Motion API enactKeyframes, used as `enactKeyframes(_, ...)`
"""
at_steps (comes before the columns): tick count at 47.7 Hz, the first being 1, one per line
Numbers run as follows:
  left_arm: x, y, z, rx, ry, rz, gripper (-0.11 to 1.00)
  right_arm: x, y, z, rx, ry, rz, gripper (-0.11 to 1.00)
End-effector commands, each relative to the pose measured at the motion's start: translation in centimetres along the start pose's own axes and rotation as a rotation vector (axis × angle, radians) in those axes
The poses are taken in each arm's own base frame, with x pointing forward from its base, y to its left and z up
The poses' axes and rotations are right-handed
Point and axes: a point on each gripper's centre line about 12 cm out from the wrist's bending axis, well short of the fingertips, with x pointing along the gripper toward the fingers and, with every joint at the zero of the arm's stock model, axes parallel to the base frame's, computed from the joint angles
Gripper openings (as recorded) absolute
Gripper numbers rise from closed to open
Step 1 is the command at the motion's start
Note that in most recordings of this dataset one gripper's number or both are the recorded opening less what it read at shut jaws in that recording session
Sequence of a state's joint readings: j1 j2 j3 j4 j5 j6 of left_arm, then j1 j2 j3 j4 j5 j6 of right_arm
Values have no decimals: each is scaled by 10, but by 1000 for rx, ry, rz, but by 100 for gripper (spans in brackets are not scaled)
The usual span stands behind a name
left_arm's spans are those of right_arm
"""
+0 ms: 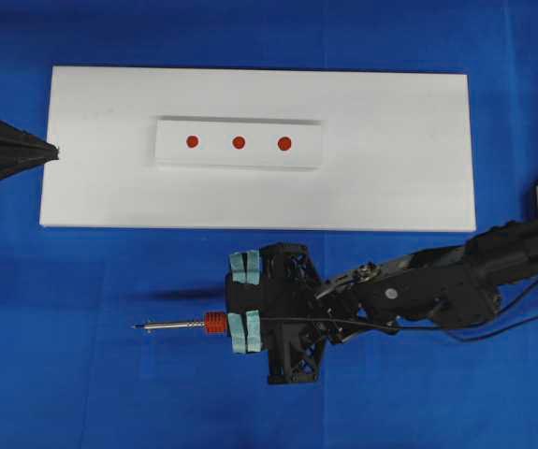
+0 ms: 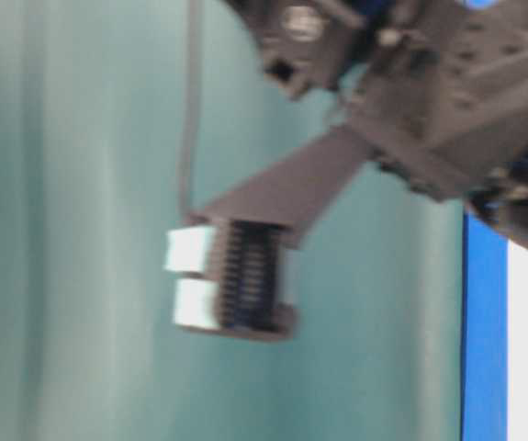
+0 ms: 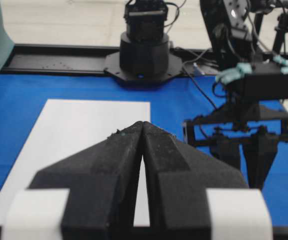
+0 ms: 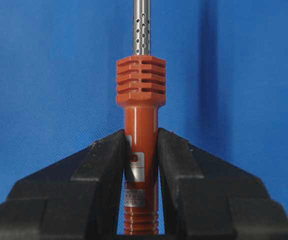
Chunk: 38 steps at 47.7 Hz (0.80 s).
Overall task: Touch the tip of the soldering iron to the mark.
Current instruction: 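Lower the iron onto the cloth at its original spot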
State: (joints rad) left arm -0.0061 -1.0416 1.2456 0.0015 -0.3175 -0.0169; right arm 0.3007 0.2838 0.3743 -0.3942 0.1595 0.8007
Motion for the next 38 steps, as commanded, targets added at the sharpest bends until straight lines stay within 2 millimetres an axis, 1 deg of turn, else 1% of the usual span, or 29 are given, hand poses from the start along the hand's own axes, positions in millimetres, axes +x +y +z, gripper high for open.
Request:
enactKeyframes(1,2,0,8,0,-21,-1,0,5,3,2,6,-30,35,6)
enactKeyframes(6,3,0,8,-2,-20,-1,0,16,1,-4,15,-25,46,6)
enactKeyframes(14,2,0,8,-15,-20,-1,0,25,-1,-11,23,-15,50,6)
enactKeyframes(38,2,0,8,-20,-18,-2,0,24,-2,-11,39,-16,50,6)
